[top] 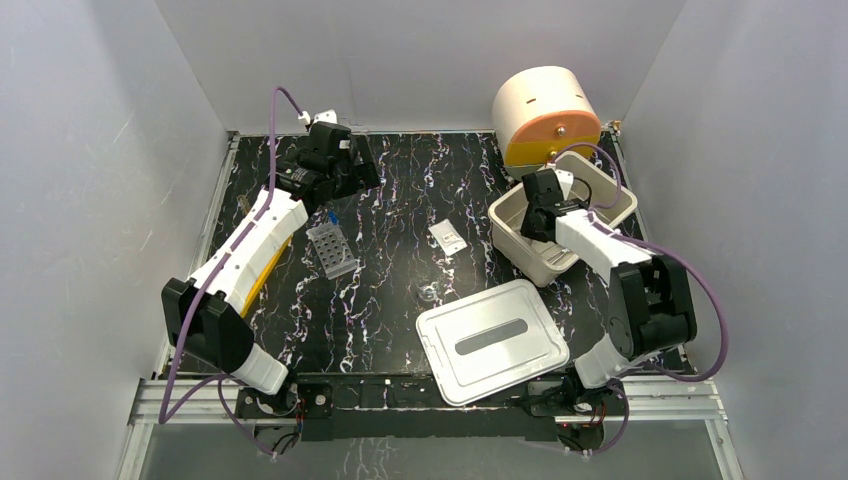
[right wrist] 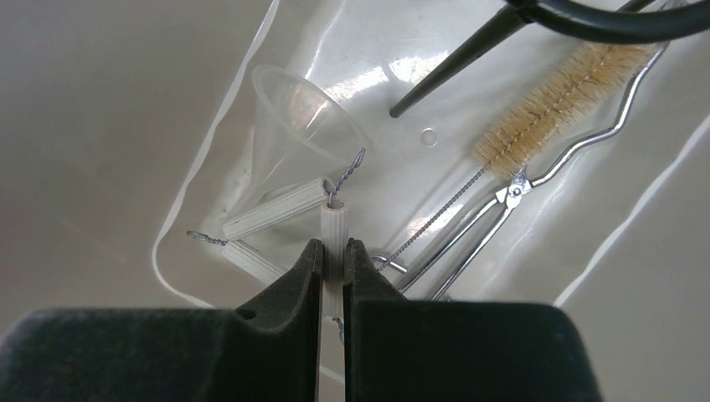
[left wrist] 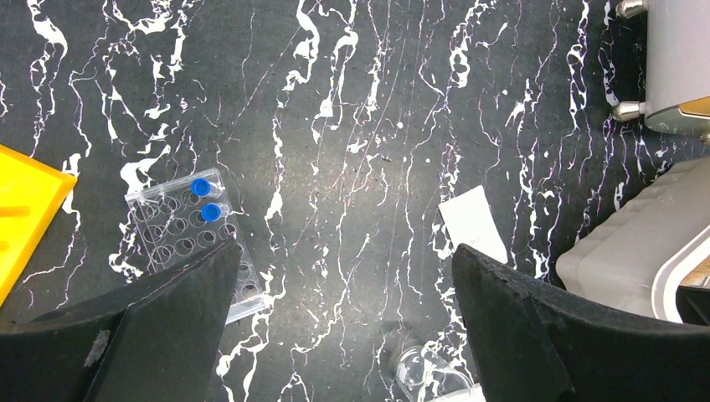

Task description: Organize the chemistry lab equipment

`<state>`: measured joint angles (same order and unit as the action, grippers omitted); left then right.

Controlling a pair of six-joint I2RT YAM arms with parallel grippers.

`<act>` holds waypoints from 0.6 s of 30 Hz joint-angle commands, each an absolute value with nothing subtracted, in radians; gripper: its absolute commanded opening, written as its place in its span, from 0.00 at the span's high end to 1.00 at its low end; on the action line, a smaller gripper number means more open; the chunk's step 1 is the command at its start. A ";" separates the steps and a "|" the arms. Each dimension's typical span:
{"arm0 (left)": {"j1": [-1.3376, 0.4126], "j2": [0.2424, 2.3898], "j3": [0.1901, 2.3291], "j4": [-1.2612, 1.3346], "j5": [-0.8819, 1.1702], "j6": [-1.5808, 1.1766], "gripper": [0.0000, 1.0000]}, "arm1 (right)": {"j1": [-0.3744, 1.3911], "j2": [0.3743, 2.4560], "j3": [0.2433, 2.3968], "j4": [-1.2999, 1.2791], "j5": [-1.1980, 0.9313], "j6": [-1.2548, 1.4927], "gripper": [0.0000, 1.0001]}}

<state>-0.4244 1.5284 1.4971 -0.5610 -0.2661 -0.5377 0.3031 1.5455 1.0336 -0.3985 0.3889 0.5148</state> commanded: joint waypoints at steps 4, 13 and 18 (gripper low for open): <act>-0.419 1.526 1.526 -0.556 -0.257 -0.522 0.02 | 0.297 1.599 1.039 -0.333 0.372 0.502 0.86; -0.419 1.527 1.522 -0.552 -0.245 -0.522 0.02 | 0.298 1.479 1.168 -0.436 0.362 0.483 0.43; -0.419 1.519 1.519 -0.552 -0.255 -0.515 0.02 | 0.298 1.392 1.227 -0.446 0.292 0.414 0.32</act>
<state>-0.4244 1.5307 1.4971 -0.5537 -0.2493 -0.5339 0.3019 1.5017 1.1370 -0.4412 0.3511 0.4854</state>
